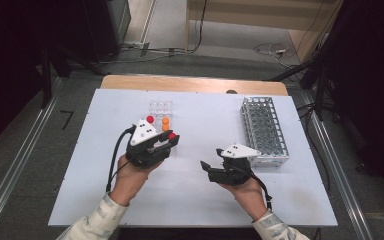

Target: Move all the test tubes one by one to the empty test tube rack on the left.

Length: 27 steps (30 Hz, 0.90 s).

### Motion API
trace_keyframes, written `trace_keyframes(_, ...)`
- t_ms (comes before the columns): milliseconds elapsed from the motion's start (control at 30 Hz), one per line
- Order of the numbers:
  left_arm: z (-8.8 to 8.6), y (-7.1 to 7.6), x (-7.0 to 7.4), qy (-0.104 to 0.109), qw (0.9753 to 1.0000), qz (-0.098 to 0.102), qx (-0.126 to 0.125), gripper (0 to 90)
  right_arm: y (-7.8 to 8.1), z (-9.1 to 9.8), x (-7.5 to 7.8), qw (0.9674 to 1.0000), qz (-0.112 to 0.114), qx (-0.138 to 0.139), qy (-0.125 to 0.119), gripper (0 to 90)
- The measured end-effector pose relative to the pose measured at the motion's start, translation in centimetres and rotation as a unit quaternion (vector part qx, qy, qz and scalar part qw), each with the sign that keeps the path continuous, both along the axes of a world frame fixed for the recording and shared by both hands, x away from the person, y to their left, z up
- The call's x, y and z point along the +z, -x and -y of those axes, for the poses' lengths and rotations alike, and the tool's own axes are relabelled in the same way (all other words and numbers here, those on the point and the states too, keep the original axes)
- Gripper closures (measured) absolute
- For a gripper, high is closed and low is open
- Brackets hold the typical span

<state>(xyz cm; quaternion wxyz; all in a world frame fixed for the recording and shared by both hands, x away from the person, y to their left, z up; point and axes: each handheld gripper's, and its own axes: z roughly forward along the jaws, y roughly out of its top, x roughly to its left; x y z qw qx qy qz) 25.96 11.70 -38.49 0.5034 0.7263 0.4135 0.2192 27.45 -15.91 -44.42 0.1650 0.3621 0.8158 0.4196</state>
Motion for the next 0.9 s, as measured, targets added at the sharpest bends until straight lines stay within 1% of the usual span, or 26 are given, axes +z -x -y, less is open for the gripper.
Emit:
trace_keyframes(200, -2.7, 0.1, 1.0, 0.012, 0.9995, 0.001, 0.027, 69.3, -0.2, 1.4, 0.2, 0.9999, -0.001, -0.015, -0.006, 29.8)
trace_keyframes(333, -4.1, 0.1, 1.4, 0.019, 0.9988, 0.004, 0.046, 69.3, -0.3, 1.7, 0.3, 0.9997, 0.0, -0.022, -0.007, 29.9)
trace_keyframes(433, -5.0, -0.1, 1.7, 0.025, 0.9978, 0.011, 0.06, 69.3, -0.3, 1.7, 0.3, 0.9997, 0.0, -0.023, -0.007, 29.9)
trace_keyframes(533, -5.5, -0.3, 2.1, 0.028, 0.9969, 0.018, 0.071, 69.3, -0.4, 1.7, 0.2, 0.9997, 0.0, -0.023, -0.006, 29.9)
trace_keyframes(667, -6.1, -0.9, 2.4, 0.032, 0.9959, 0.02, 0.082, 69.3, -0.4, 1.8, 0.3, 0.9996, 0.001, -0.027, -0.007, 30.1)
trace_keyframes(733, -6.2, -1.3, 2.4, 0.027, 0.9956, 0.021, 0.087, 69.4, -0.4, 1.8, 0.3, 0.9996, 0.001, -0.029, -0.007, 30.1)
trace_keyframes(800, -6.2, -1.7, 2.3, 0.022, 0.9949, 0.025, 0.095, 69.4, -0.4, 1.9, 0.4, 0.9995, 0.001, -0.03, -0.008, 30.1)
trace_keyframes(900, -6.3, -2.5, 2.0, 0.027, 0.9945, 0.021, 0.099, 69.3, -0.4, 1.8, 0.4, 0.9995, 0.001, -0.03, -0.008, 30.4)
